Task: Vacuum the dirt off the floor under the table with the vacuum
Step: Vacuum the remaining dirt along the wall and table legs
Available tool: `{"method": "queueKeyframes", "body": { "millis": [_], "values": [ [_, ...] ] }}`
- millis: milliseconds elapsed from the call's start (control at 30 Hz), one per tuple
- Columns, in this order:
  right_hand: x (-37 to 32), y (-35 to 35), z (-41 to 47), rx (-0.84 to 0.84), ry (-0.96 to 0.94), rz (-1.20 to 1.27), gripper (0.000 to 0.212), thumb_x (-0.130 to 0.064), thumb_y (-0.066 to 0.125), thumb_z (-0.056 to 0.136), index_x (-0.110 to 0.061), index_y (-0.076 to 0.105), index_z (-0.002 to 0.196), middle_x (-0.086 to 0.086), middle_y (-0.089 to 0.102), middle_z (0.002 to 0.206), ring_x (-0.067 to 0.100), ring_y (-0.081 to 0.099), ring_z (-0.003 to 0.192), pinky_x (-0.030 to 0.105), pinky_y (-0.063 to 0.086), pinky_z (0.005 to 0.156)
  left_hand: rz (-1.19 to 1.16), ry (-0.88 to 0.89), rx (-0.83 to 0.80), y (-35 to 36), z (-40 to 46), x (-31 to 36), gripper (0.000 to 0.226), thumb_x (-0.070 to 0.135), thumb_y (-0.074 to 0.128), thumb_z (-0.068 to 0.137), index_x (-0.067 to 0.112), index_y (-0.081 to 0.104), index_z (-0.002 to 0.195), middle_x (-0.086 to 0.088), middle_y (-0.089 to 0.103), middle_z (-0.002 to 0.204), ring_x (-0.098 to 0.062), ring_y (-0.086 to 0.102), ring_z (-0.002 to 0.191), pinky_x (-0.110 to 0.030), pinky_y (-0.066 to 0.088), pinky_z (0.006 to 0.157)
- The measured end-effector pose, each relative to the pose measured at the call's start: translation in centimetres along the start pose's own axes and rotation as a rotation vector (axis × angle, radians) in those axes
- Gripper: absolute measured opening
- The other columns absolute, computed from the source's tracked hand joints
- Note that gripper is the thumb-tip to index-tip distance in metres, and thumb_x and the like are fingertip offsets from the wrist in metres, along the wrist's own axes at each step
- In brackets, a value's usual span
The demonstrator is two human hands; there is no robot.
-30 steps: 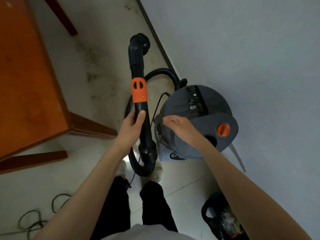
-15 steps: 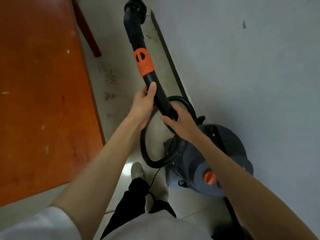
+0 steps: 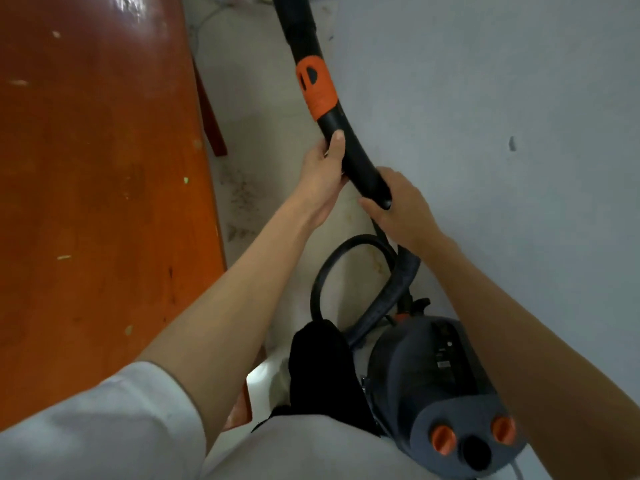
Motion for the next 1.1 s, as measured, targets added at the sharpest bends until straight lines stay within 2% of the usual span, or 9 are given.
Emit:
{"method": "queueKeyframes", "body": {
  "millis": [167,333,500,600,733,800,900,1000,1100],
  "values": [
    [1.1,3.4,1.4,-0.193,0.049,0.063,0.042,-0.021,0.064,0.089,-0.006,0.050,0.126,0.009,0.058,0.113,0.019,0.054,0.096,0.027,0.041,0.080,-0.011,-0.124,0.123,-2.8,2.0,-2.6,0.046,0.022,0.034,0.102,-0.001,0.030,0.142,-0.019,0.046,0.137,-0.031,0.047,0.125,-0.040,0.040,0.105],
    [3.6,6.2,6.3,-0.389,0.115,0.170,0.040,-0.022,0.063,0.089,-0.011,0.050,0.126,0.000,0.054,0.105,0.015,0.054,0.093,0.024,0.039,0.077,-0.085,-0.204,0.265,-5.1,7.5,-4.7,0.049,0.023,0.037,0.101,-0.002,0.029,0.142,-0.020,0.045,0.138,-0.032,0.047,0.125,-0.038,0.042,0.100],
    [8.0,6.1,11.1,-0.507,0.241,0.253,0.024,-0.020,0.064,0.086,-0.022,0.050,0.106,-0.004,0.058,0.087,0.012,0.057,0.077,0.018,0.044,0.064,-0.041,-0.311,0.322,-3.3,13.1,-5.7,0.044,0.021,0.042,0.100,-0.005,0.038,0.135,-0.019,0.054,0.124,-0.030,0.054,0.115,-0.034,0.047,0.091],
    [9.7,5.6,13.2,-0.533,0.295,0.282,0.026,-0.024,0.067,0.085,-0.023,0.053,0.106,-0.006,0.059,0.087,0.003,0.057,0.074,0.012,0.042,0.060,-0.014,-0.365,0.335,-2.3,15.4,-5.4,0.041,0.019,0.045,0.098,-0.006,0.042,0.130,-0.017,0.057,0.113,-0.028,0.057,0.105,-0.033,0.048,0.085],
    [10.9,4.3,15.7,-0.513,0.353,0.336,0.031,-0.031,0.069,0.084,-0.022,0.055,0.110,-0.011,0.059,0.088,0.001,0.058,0.078,0.014,0.043,0.063,0.029,-0.399,0.288,-0.9,18.4,-4.3,0.037,0.021,0.049,0.097,-0.003,0.046,0.125,-0.016,0.059,0.112,-0.027,0.059,0.103,-0.032,0.050,0.084],
    [12.0,3.1,16.6,-0.479,0.396,0.365,0.028,-0.031,0.070,0.084,-0.023,0.054,0.106,-0.008,0.060,0.088,0.006,0.060,0.079,0.019,0.046,0.066,0.038,-0.415,0.227,0.5,20.1,-4.0,0.037,0.021,0.052,0.095,-0.002,0.047,0.124,-0.017,0.059,0.116,-0.027,0.060,0.105,-0.030,0.051,0.084],
    [14.2,0.9,17.9,-0.416,0.459,0.384,0.025,-0.029,0.070,0.084,-0.021,0.056,0.102,-0.001,0.062,0.092,0.015,0.061,0.083,0.028,0.051,0.074,0.068,-0.450,0.135,3.2,22.9,-3.8,0.034,0.019,0.055,0.094,0.000,0.047,0.121,-0.015,0.061,0.112,-0.021,0.064,0.096,-0.025,0.055,0.077],
    [16.5,-1.2,18.9,-0.379,0.527,0.396,0.021,-0.023,0.070,0.084,-0.023,0.054,0.096,-0.006,0.059,0.087,0.011,0.059,0.079,0.020,0.046,0.069,0.086,-0.511,0.061,5.9,25.3,-3.9,0.027,0.014,0.057,0.093,0.002,0.046,0.114,-0.015,0.062,0.106,-0.019,0.066,0.086,-0.022,0.057,0.069],
    [18.7,-2.4,18.9,-0.345,0.619,0.364,0.024,-0.020,0.070,0.084,-0.025,0.052,0.099,-0.012,0.055,0.085,0.011,0.055,0.081,0.015,0.039,0.063,0.156,-0.569,-0.073,7.7,27.4,-4.7,0.032,0.010,0.057,0.092,-0.002,0.047,0.120,-0.021,0.062,0.113,-0.023,0.067,0.089,-0.024,0.058,0.069]
  ]
}}
Point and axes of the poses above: each hand's wrist, its own z-axis towards the middle knuckle, its own y-axis out of the palm, x = y × z, the point moved 6 cm from there along z, towards the middle knuckle
